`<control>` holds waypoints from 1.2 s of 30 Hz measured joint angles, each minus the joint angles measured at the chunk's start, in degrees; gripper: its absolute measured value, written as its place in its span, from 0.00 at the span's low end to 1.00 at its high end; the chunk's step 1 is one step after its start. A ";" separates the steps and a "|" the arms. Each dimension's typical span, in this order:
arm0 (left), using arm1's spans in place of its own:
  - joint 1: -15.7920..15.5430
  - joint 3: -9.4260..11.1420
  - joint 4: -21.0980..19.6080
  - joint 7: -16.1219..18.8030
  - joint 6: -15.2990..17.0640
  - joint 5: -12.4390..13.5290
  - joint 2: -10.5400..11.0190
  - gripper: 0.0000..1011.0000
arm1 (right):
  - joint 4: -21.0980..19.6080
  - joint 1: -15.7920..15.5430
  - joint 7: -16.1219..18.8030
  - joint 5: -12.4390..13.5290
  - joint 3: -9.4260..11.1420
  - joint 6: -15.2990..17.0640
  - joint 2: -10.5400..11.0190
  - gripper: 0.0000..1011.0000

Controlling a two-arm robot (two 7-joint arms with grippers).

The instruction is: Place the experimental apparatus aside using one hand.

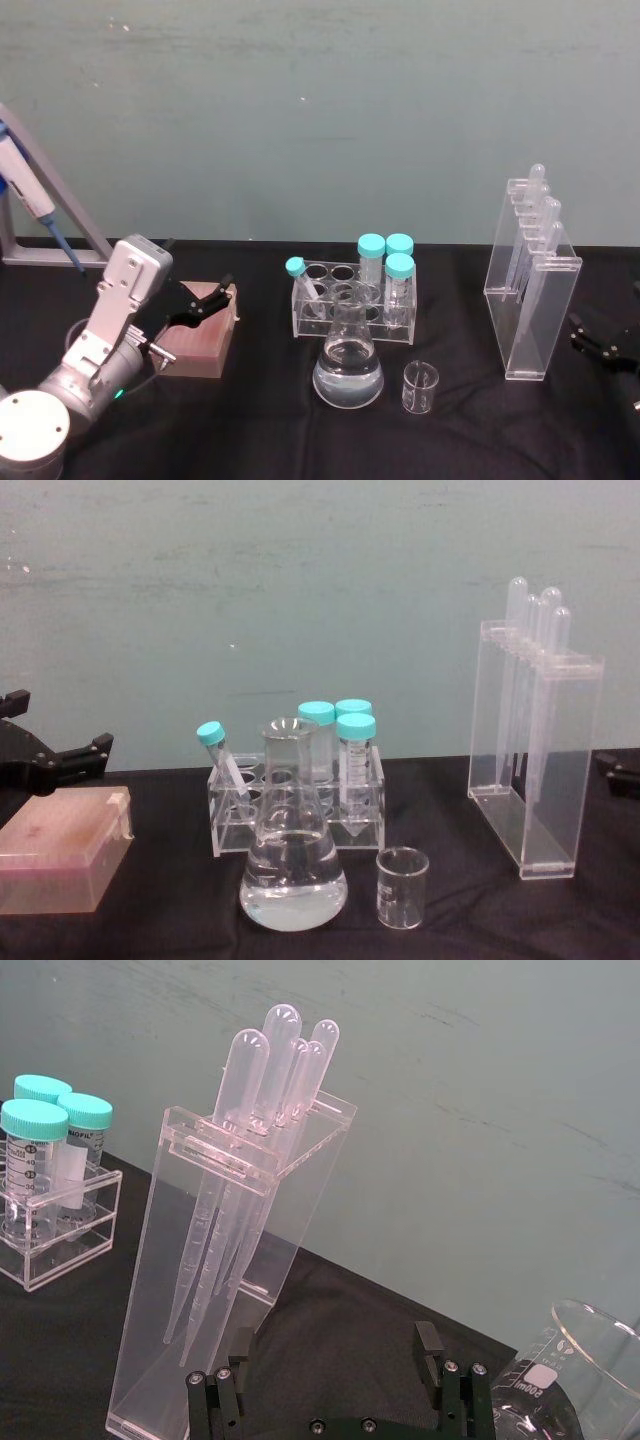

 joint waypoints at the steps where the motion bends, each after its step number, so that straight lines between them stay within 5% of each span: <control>1: 0.00 0.00 0.00 0.00 0.00 0.00 0.00 0.99 | 0.00 0.00 0.00 0.00 0.00 0.00 0.00 0.99; 36: 0.00 0.00 0.00 0.00 0.00 0.00 0.00 0.99 | 0.00 0.00 -0.01 0.00 0.00 0.00 0.00 0.99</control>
